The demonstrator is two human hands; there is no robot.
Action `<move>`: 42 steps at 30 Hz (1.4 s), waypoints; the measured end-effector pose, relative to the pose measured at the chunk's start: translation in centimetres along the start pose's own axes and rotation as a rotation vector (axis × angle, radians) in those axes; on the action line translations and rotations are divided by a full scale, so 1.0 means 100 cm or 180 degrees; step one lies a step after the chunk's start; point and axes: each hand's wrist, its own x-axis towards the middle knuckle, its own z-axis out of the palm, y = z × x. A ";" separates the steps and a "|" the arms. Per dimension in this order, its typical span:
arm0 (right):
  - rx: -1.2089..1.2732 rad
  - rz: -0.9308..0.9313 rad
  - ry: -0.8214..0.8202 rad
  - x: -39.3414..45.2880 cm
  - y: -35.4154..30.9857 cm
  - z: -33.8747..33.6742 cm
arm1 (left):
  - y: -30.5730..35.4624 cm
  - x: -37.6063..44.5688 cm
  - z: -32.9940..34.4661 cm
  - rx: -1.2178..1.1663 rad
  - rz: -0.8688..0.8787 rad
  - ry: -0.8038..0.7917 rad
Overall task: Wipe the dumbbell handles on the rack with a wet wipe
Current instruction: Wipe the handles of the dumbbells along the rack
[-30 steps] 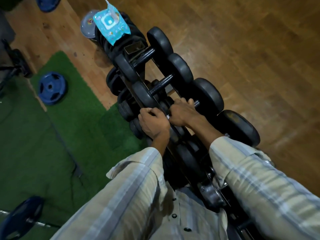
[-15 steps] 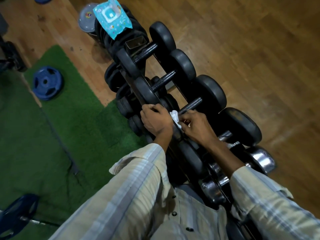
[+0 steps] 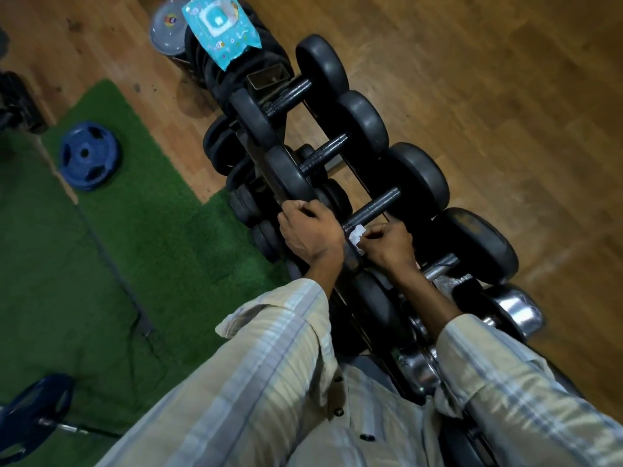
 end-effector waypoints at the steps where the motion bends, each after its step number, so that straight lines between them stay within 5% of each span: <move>1: 0.0177 0.0169 -0.0064 0.005 0.003 0.005 | -0.001 0.001 0.001 0.0004 0.0027 0.0003; 11: 0.1513 0.0798 -0.0407 0.028 0.009 0.026 | -0.004 0.002 0.004 -0.0052 0.0139 0.0054; 26: 0.1925 0.0692 -0.1378 0.037 0.009 0.018 | -0.008 0.001 0.007 0.0013 0.0278 0.0144; 35: 0.3204 0.1212 -0.1385 0.037 0.009 0.011 | -0.007 0.002 0.007 0.0057 0.0221 0.0137; 42: 0.3774 0.0941 -0.1750 0.040 -0.012 0.020 | -0.004 0.000 0.006 0.0074 0.0160 0.0098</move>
